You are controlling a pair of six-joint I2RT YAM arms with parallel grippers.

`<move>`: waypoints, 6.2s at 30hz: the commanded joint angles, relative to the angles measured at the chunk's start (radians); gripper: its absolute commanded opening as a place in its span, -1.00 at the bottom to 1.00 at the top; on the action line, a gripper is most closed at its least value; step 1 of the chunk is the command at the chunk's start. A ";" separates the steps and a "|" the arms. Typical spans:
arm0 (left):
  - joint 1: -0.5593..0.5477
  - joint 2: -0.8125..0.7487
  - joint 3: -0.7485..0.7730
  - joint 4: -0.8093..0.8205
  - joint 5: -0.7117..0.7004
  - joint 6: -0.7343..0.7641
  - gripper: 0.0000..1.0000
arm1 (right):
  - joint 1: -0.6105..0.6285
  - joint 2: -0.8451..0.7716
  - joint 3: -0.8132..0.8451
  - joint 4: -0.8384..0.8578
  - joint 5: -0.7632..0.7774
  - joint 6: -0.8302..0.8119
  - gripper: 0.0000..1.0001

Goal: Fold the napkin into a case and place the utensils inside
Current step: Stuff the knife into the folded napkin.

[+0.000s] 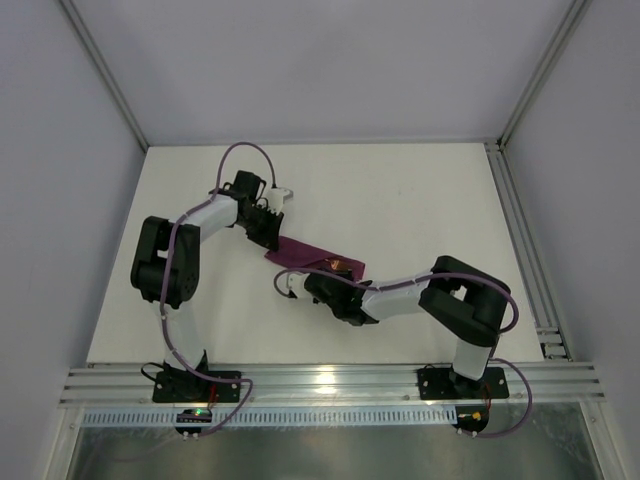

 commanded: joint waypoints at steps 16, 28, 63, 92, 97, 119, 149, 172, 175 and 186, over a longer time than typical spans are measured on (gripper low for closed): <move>-0.002 -0.042 0.004 -0.001 0.024 0.023 -0.66 | -0.010 -0.012 0.103 -0.108 -0.129 0.067 0.06; -0.004 -0.044 0.027 -0.017 0.023 0.021 -0.64 | -0.036 -0.153 0.144 -0.341 -0.419 0.144 0.14; -0.002 -0.076 0.008 0.000 -0.043 0.021 -0.38 | -0.400 -0.499 -0.208 -0.406 -0.439 1.417 -0.93; -0.002 -0.084 -0.033 0.019 -0.028 0.031 -0.43 | -0.380 -0.316 -0.100 -0.217 -0.624 1.463 -0.92; -0.002 -0.087 -0.036 0.020 -0.023 0.031 -0.43 | -0.380 -0.264 -0.084 -0.179 -0.652 1.474 -0.92; -0.002 -0.133 -0.049 0.029 -0.060 0.058 -0.41 | -0.317 -0.391 0.126 -0.352 -0.663 0.845 -0.32; 0.014 -0.097 -0.085 0.049 -0.071 0.057 -0.60 | -0.277 0.067 0.382 -0.361 -0.717 0.638 -0.51; 0.014 -0.097 -0.065 0.062 -0.046 0.057 -0.67 | -0.266 0.100 0.456 -0.416 -0.787 0.512 -0.92; 0.013 -0.100 -0.062 0.058 -0.039 0.057 -0.65 | -0.268 0.118 0.474 -0.416 -0.804 0.503 -0.92; 0.014 -0.107 -0.062 0.054 -0.037 0.060 -0.64 | -0.268 0.163 0.506 -0.390 -0.821 0.529 -0.88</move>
